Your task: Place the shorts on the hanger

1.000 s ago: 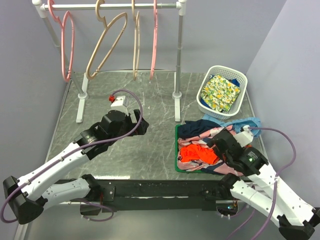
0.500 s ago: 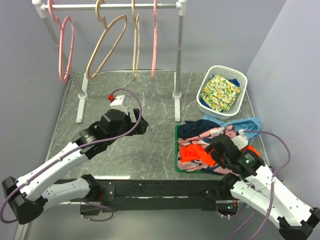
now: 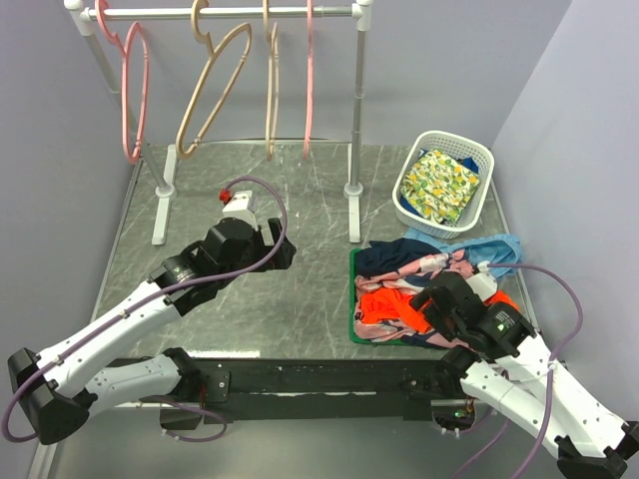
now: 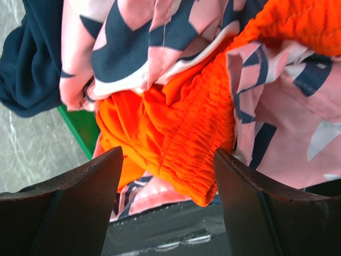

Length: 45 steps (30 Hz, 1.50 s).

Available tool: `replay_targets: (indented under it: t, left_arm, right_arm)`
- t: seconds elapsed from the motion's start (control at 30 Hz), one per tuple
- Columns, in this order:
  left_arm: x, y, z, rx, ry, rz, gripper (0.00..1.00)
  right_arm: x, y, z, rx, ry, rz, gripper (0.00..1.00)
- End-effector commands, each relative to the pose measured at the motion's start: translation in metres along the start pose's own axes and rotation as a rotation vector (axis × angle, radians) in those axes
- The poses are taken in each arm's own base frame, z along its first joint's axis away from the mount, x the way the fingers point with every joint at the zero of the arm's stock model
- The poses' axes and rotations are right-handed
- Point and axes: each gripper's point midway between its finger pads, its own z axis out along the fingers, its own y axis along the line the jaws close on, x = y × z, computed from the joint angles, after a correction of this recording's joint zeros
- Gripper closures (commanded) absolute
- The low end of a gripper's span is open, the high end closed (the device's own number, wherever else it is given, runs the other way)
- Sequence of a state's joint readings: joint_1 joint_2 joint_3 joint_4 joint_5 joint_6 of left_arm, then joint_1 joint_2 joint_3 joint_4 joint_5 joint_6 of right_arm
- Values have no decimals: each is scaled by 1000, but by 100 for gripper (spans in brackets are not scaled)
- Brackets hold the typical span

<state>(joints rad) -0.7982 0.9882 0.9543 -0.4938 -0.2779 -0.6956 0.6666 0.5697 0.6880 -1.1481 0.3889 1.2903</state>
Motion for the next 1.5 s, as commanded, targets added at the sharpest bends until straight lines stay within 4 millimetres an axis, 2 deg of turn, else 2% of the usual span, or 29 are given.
replay_targets:
  t: [0.0, 0.13, 0.2, 0.33, 0.5, 0.73, 0.8, 0.83, 0.93, 0.97, 1.07, 1.13, 1.23, 1.27, 1.33, 1.37, 1.4, 1.47]
  left_arm:
    - [-12, -8, -1, 13, -30, -6, 4]
    - [-12, -8, 0, 15, -30, -7, 3]
    - [-10, -8, 1, 15, -23, -4, 4]
    - [-10, -7, 1, 13, -24, -8, 4]
    - [-9, -12, 4, 22, -9, -6, 4]
    - [-18, -11, -2, 15, -32, 11, 4]
    - [-17, -11, -1, 14, -29, 11, 4]
    - [-16, -12, 0, 15, -25, 11, 4]
    - [-15, -11, 1, 9, -20, 12, 3]
    - [-15, -11, 1, 8, -21, 13, 4]
    - [-15, -11, 2, 13, -27, 8, 3]
    - [-14, -12, 3, 16, -21, 9, 3]
    - [-15, -11, 4, 4, -18, 15, 4]
    - [-15, -11, 4, 5, -21, 18, 4]
    - [-16, -12, 3, 11, -23, 18, 4]
    - [-17, -13, 3, 12, -24, 17, 3]
    - [-19, -14, 1, 14, -27, 17, 4]
    - [-21, -14, -1, 11, -31, 20, 3]
  right_arm:
    - [10, 4, -2, -24, 54, -3, 23]
    - [10, 6, 1, -28, 51, -11, 23]
    - [4, 7, -3, -28, 29, -2, 23]
    - [-19, 4, -12, -2, -67, 18, 22]
    - [-51, 28, -23, -28, -183, 29, 20]
    - [-100, 29, -28, 69, -382, 53, 19]
    - [-97, 35, -21, 49, -346, 30, 21]
    - [-104, 42, -16, 28, -353, 70, 23]
    - [-89, 43, 9, 32, -286, 53, 31]
    - [-82, 35, 21, 71, -271, 52, 32]
    - [-78, 30, 40, 96, -274, 63, 33]
    - [-76, 36, 49, 76, -262, 69, 37]
    - [-79, 31, 58, 130, -269, 66, 37]
    - [-84, 29, 59, 151, -294, 66, 46]
    - [-95, 38, 55, 126, -322, 74, 64]
    - [-99, 41, 52, 115, -331, 71, 90]
    - [-102, 43, 48, 112, -333, 69, 100]
    - [-114, 55, 32, 78, -350, 72, 100]
